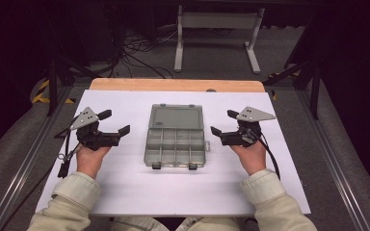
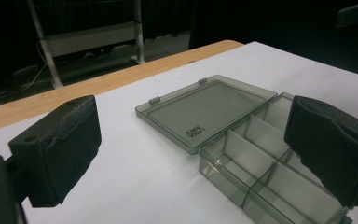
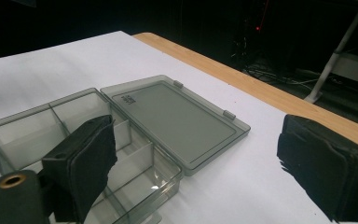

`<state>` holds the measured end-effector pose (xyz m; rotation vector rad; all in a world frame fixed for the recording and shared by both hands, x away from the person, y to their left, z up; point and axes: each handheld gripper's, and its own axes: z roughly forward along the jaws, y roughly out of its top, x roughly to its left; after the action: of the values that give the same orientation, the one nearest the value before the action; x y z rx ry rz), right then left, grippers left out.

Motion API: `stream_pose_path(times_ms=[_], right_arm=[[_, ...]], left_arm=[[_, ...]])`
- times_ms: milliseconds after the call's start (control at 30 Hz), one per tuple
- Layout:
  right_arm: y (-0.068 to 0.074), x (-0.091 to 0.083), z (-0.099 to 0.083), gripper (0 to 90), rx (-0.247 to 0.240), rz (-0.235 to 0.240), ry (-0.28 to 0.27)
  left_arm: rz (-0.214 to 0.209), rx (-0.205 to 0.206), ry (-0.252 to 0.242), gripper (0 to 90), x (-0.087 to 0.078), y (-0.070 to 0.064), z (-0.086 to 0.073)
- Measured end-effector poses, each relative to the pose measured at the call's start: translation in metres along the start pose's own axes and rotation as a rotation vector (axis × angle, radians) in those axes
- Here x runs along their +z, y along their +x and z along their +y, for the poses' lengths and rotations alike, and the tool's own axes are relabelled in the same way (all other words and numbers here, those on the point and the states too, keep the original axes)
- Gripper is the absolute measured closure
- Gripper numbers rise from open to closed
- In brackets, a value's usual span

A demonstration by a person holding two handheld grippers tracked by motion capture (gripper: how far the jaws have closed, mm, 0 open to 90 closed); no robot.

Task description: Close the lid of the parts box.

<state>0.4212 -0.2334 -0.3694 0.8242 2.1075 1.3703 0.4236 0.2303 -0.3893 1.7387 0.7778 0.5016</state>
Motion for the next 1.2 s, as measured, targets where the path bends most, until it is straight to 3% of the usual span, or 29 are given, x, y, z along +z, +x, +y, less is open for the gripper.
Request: stream_pose_path(times_ms=[467,1200], right_arm=[[-0.017,0.024,0.006,11.6,0.009,-0.008,0.022],[-0.039,0.064,0.010,12.1,0.018,-0.012,0.085]], left_arm=[[0.003,0.004,0.046,4.3,0.033,0.013,0.006],[0.009,-0.017,0.109,5.1,0.066,0.033,0.012]])
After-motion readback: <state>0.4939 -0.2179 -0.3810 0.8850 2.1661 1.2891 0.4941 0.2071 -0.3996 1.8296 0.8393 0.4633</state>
